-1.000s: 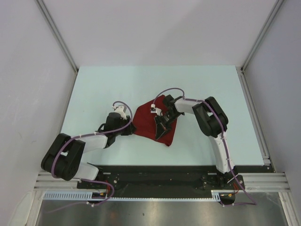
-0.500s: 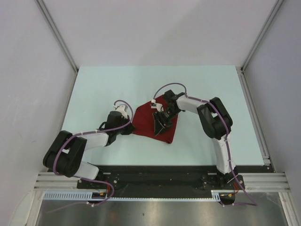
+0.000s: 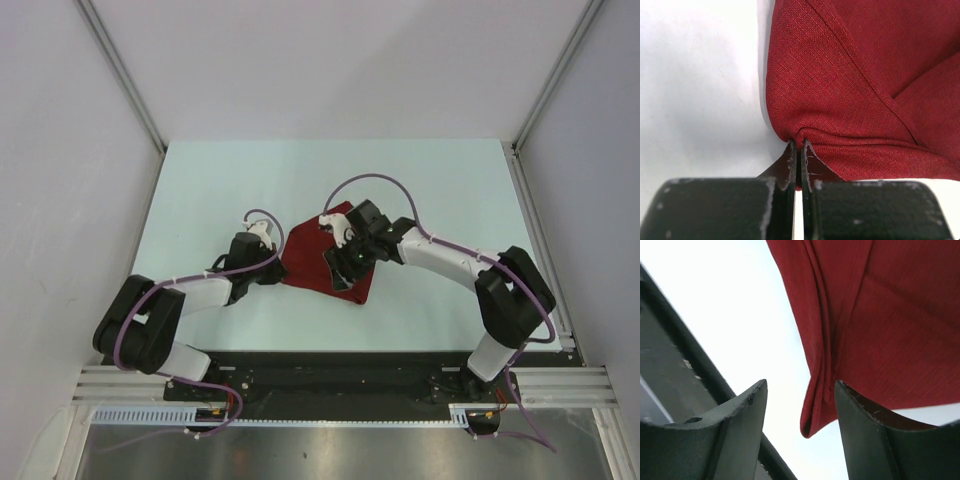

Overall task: Fold the napkin, place the utensils inside, and roll it up
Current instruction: Roll the napkin with the utensil

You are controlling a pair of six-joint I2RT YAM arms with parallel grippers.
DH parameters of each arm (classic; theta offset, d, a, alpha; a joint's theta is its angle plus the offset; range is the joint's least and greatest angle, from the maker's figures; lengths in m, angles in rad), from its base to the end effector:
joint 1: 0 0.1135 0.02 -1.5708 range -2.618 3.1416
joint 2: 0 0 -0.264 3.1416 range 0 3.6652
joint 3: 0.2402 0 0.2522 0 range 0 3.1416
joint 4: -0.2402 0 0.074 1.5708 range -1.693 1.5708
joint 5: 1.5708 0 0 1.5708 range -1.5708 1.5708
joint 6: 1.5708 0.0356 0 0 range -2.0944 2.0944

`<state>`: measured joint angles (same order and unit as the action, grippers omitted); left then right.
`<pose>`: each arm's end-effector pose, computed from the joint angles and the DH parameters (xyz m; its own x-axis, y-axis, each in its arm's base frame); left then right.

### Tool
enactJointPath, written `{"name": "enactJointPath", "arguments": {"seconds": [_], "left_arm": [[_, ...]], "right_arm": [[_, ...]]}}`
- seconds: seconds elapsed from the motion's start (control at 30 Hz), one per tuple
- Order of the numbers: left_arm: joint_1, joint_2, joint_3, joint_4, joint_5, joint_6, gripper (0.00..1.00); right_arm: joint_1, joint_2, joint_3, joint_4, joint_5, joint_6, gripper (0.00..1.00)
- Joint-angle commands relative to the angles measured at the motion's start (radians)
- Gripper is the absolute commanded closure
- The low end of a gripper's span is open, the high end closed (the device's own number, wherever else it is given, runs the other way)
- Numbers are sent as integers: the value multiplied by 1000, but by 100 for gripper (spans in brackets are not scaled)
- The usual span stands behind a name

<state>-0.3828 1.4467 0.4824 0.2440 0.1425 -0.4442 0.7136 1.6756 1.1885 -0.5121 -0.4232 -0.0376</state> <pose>0.2378 -0.1012 0.1363 -0.7539 -0.1550 -0.6384 0.1603 0.8990 -0.4076 0.2549 0.2400 0.2249 -0.6066 -0.5706 -0.5536 -0.7881 0.5228 0.3248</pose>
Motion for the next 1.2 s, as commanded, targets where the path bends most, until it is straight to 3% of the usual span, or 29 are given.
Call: {"name": "enactJointPath", "arguments": {"seconds": [0.0,0.27,0.4,0.5,0.87,1.17], "left_arm": [[13,23,27,-14,-23,10,100],[21,23,27,-11,-15,6,100],[22,24,28,-12,-11,6,100],[24,29,28,-8,-9,6,100],[30,35,30,-6,0,4,100],[33,35,28,-5,5,5,100]], "right_arm": [[38,3,-35,14,168,-7,40],[93,15,-44,-20,323,-1,44],[92,38,-35,-52,328,-10,61],[92,39,-40,-65,298,-15,67],[67,68,-46,-74,331,5,80],[35,141,-46,-57,374,-1,83]]}}
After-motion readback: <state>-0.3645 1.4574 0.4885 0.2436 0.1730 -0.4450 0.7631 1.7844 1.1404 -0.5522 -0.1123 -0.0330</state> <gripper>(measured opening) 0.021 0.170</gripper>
